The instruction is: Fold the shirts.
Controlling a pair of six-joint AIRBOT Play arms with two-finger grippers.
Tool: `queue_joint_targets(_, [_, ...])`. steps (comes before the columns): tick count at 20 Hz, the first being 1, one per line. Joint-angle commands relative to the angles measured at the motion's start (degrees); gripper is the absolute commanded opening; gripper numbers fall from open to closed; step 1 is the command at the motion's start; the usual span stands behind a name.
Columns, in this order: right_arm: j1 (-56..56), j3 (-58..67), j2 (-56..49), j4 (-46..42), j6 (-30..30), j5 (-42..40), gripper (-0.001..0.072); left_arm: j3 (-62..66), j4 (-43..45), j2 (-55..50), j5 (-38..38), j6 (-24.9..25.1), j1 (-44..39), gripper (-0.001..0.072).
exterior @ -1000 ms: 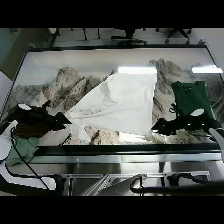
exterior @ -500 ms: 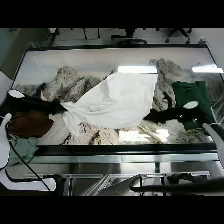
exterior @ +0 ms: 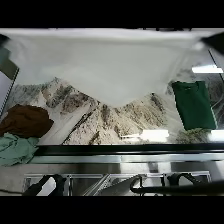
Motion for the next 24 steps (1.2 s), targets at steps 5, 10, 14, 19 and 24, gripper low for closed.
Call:
queue_joint_targets(5, [-3.0, 15.3, 2.0, 0.8, 4.5, 3.1, 0.0017, 8.7, 6.4, 16.1, 2.3, -9.1, 16.3, 0.0014])
queue_joint_targets(10, [-3.0, 7.2, -2.2, 8.9, 0.7, 5.7, 0.0017, -3.3, -0.4, 13.9, 2.3, -3.6, 14.7, 0.0014])
queue_joint_targets(14, [-0.2, -3.2, -10.3, 8.6, -5.2, 5.2, 0.0018, -12.6, 2.6, 1.4, 8.4, 7.3, -4.7, 0.0014])
queue_joint_targets(19, [8.7, -7.1, -27.8, -3.8, -7.7, -4.4, 0.0018, -17.1, 22.0, -22.4, 20.3, 8.5, -22.3, 0.0014])
queue_joint_targets(24, [13.3, -7.1, -46.1, -5.1, -8.3, -17.0, 0.0019, -4.1, 22.9, -47.1, 21.6, 8.5, -23.3, 0.0014])
